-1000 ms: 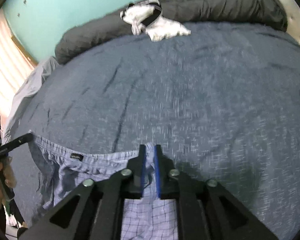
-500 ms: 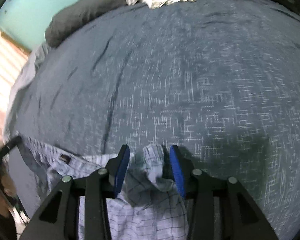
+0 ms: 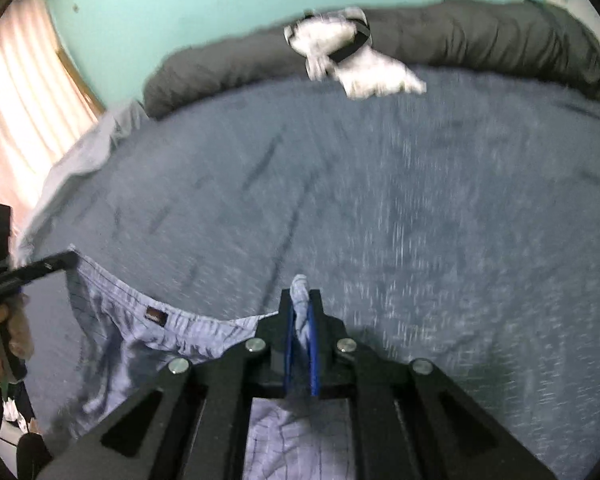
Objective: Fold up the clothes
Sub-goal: 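Lift the shorts up with both tools, holding the waistband taut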
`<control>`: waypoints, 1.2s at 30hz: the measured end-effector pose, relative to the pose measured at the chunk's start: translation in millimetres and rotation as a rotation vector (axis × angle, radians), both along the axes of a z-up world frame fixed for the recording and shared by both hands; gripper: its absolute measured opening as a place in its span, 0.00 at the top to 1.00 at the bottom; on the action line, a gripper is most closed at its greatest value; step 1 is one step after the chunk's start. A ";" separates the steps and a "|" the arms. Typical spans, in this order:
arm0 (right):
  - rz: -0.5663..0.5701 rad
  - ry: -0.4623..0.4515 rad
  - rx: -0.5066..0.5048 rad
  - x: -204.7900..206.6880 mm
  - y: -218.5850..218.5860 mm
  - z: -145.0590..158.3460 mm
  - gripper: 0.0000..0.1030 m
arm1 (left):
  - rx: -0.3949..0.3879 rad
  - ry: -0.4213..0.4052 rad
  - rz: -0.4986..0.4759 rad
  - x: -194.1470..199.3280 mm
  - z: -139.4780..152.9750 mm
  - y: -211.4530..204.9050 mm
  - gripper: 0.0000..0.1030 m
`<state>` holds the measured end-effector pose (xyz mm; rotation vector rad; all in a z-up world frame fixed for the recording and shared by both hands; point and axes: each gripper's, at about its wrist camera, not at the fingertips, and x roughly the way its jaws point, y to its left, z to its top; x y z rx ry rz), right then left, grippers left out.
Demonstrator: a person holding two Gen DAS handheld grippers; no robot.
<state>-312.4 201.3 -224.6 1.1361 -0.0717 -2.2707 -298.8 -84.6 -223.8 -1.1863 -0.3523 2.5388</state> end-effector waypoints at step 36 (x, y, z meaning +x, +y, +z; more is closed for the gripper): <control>0.066 0.282 -0.216 200.4 64.4 235.8 0.95 | -0.027 0.225 -0.030 176.6 199.0 -2.9 0.92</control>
